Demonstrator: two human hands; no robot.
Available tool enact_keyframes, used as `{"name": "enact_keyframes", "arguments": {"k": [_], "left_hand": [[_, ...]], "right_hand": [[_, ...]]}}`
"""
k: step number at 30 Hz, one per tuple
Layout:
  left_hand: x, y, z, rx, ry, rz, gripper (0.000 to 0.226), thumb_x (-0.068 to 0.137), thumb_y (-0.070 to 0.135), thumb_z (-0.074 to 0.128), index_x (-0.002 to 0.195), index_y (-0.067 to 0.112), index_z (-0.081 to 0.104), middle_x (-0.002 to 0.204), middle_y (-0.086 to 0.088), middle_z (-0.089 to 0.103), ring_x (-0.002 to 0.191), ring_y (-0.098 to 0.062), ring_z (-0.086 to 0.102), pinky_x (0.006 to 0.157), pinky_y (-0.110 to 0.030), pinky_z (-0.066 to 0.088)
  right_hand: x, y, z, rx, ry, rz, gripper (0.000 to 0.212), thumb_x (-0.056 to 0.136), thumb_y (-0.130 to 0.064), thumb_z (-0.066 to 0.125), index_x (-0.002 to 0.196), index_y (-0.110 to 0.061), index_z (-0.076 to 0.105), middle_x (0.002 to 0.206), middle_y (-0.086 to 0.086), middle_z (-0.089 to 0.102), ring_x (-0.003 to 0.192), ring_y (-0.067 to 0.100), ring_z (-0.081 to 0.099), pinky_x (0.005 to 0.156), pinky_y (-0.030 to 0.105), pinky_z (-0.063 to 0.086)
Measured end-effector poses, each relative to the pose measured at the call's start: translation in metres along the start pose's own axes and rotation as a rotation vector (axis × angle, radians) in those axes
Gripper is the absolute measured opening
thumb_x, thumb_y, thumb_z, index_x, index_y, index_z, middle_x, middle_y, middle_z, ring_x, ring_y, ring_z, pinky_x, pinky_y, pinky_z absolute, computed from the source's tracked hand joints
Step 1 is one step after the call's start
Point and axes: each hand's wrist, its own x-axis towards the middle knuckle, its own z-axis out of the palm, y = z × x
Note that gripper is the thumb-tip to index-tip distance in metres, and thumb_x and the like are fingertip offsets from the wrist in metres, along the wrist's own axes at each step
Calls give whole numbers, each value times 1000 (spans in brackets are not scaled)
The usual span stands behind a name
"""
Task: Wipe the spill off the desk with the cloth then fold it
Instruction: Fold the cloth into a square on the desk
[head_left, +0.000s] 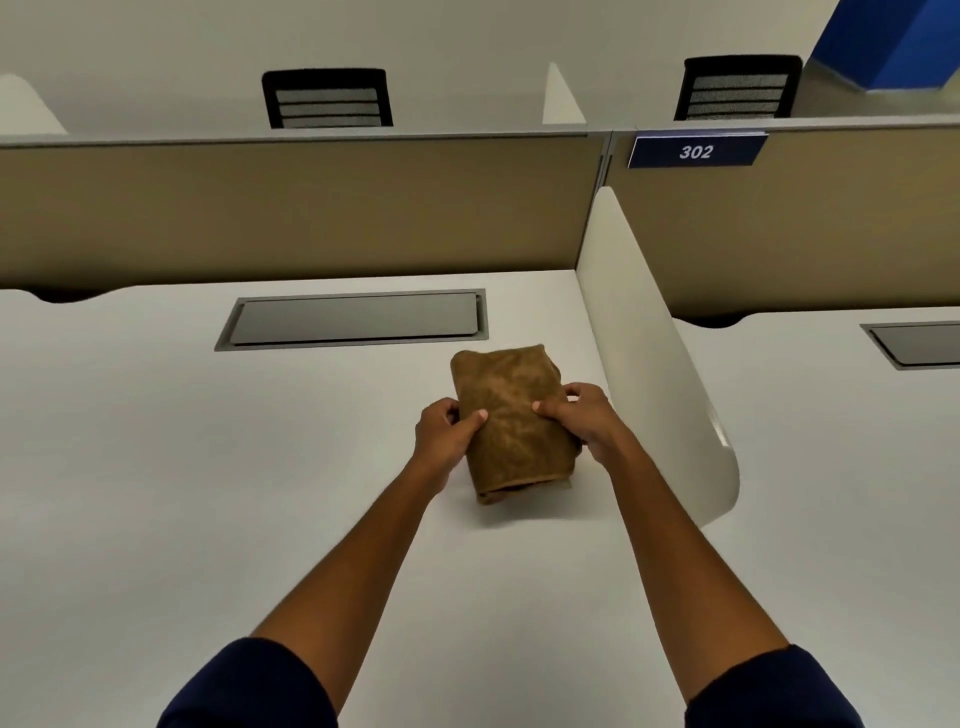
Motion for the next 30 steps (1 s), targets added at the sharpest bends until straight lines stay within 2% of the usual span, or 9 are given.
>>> {"name": "enact_keyframes", "arguments": {"k": [10, 16, 23, 27, 30], "left_hand": [[111, 72, 41, -18, -23, 97, 31, 95, 25, 64, 119, 7, 59, 121, -12, 64, 108, -28, 63, 98, -46, 54], [176, 85, 64, -18, -51, 84, 31, 95, 22, 65, 120, 4, 60, 121, -13, 65, 110, -29, 63, 100, -47, 53], [236, 89, 89, -54, -37, 42, 27, 94, 21, 66, 116, 5, 62, 119, -12, 67, 109, -28, 64, 99, -45, 54], [245, 80, 94, 12, -26, 43, 44, 89, 23, 72, 128, 6, 58, 126, -12, 64, 114, -30, 63, 101, -44, 52], [239, 70, 93, 98, 14, 112, 62, 84, 24, 79, 137, 8, 52, 127, -13, 64, 112, -29, 63, 97, -39, 53]], "right_hand": [[98, -60, -21, 89, 288, -108, 58, 82, -31, 79, 132, -14, 54, 132, 9, 60, 115, 31, 59, 99, 47, 51], [154, -70, -22, 45, 431, -138, 54, 84, -30, 77, 131, -14, 55, 129, 9, 62, 114, 29, 60, 94, 38, 50], [206, -76, -16, 8, 527, -189, 48, 90, -29, 71, 132, -16, 52, 129, 8, 61, 114, 29, 60, 98, 41, 49], [219, -71, -10, -85, 573, -195, 47, 93, -28, 66, 135, -16, 49, 133, 8, 59, 116, 29, 60, 99, 41, 49], [216, -61, -2, -215, 615, -223, 51, 95, -23, 63, 141, -16, 42, 139, 8, 54, 123, 28, 55, 100, 39, 47]]}}
